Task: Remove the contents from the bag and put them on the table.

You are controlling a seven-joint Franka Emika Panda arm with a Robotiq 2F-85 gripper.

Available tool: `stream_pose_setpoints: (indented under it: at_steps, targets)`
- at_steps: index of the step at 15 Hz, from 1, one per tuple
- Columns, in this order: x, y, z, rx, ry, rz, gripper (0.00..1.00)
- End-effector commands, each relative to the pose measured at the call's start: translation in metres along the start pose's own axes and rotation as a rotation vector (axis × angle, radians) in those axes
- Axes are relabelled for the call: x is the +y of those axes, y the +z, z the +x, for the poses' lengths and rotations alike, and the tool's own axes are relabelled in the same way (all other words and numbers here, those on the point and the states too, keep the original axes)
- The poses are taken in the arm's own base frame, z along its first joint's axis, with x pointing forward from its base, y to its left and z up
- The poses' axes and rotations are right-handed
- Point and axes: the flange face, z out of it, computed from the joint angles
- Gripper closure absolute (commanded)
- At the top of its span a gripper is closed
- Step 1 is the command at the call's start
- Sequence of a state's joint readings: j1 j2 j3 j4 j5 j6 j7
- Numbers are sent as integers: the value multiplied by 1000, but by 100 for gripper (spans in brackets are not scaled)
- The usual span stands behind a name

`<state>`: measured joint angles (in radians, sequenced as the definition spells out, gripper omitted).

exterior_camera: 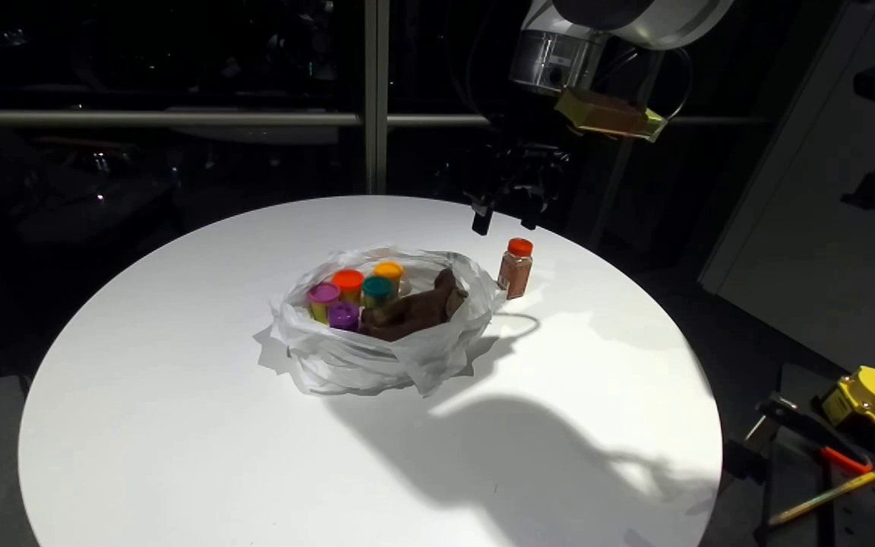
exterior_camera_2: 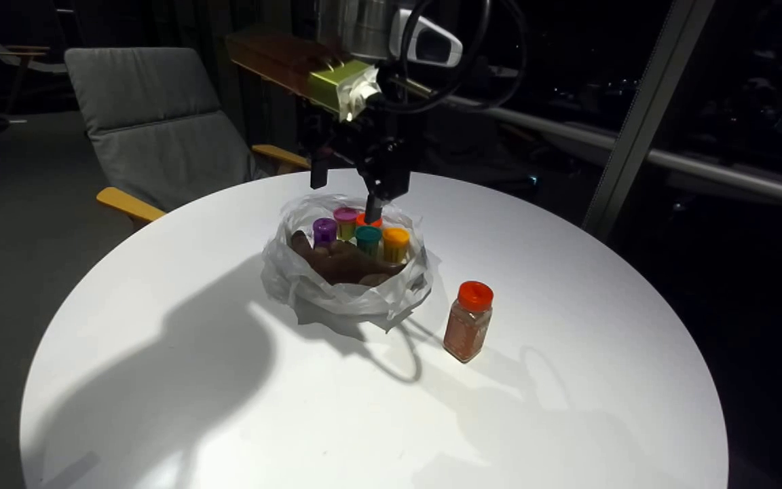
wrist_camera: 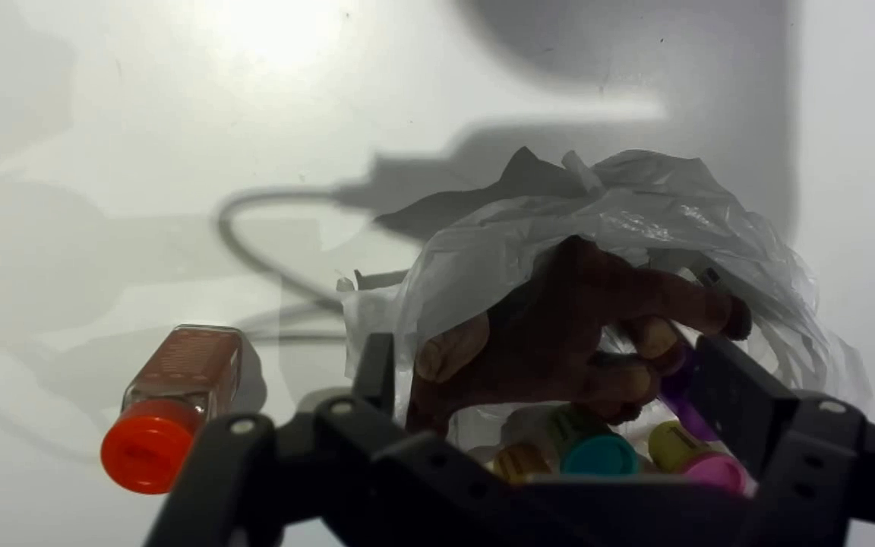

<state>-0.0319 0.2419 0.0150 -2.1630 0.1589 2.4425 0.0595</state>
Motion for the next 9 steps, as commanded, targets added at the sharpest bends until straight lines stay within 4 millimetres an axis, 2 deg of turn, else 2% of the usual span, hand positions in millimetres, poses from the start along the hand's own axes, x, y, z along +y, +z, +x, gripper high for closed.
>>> stream_pose_setpoints:
  at_steps: [1, 4, 9]
  targets:
    - [-9, 2, 2, 19, 40, -3, 0]
    - [-27, 12, 11, 46, 128, -22, 0]
    - [-56, 51, 34, 22, 292, -75, 0]
